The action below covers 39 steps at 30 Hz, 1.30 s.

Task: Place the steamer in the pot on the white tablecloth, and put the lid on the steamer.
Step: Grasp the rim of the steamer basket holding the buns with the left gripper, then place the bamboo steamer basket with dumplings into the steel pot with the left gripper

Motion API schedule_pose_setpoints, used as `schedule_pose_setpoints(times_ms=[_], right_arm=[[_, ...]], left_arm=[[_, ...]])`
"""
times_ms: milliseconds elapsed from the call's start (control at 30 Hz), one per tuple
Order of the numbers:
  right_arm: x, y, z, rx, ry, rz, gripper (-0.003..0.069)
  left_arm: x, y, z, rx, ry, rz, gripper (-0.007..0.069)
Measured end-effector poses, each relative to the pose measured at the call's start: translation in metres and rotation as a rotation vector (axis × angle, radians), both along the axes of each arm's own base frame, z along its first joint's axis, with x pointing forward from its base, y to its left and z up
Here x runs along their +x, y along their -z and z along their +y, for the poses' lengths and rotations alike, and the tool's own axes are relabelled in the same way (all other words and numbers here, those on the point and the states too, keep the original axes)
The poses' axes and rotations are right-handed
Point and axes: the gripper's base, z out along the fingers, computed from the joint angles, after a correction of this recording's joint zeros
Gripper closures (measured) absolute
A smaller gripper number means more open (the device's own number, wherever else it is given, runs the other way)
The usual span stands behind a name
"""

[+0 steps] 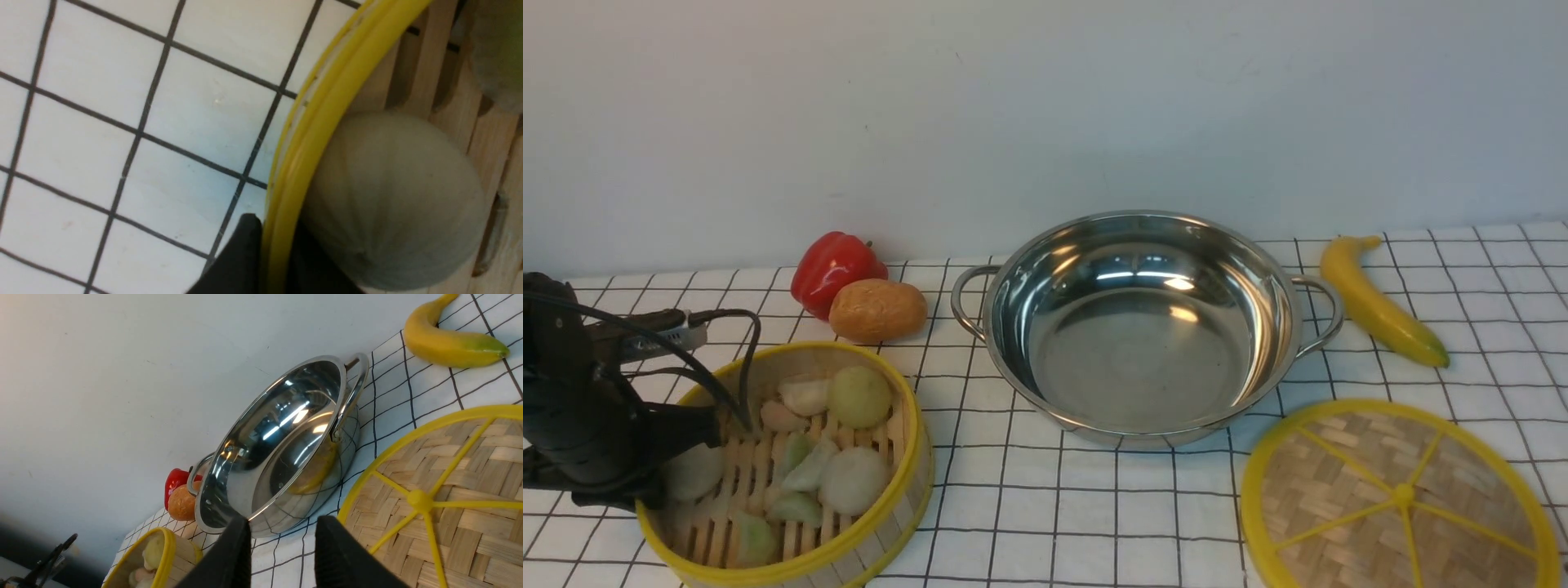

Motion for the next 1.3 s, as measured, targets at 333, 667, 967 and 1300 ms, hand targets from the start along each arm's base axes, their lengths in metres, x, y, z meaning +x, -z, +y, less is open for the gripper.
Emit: schedule_pose_setpoints(times_ms=[333,667,967,1300], right_arm=[[0.0,-0.001,0.001,0.034,-0.01,0.003,0.0417],[-0.003,0.003,0.007,-0.02,-0.089,0.03,0.0417],[-0.004,0.004,0.008,-0.043,-0.101,0.026,0.0417],[-0.004,0.004,0.008,-0.046,-0.102,0.025,0.0417]], left_arm=[[-0.002,0.0,0.008,0.035,0.004,0.016,0.0589],[-0.025,-0.045,0.054,0.082,-0.065,-0.048,0.058],[-0.012,-0.094,0.049,-0.014,0.0,-0.128,0.0574],[0.007,-0.155,0.043,-0.027,0.06,-0.226,0.0574]])
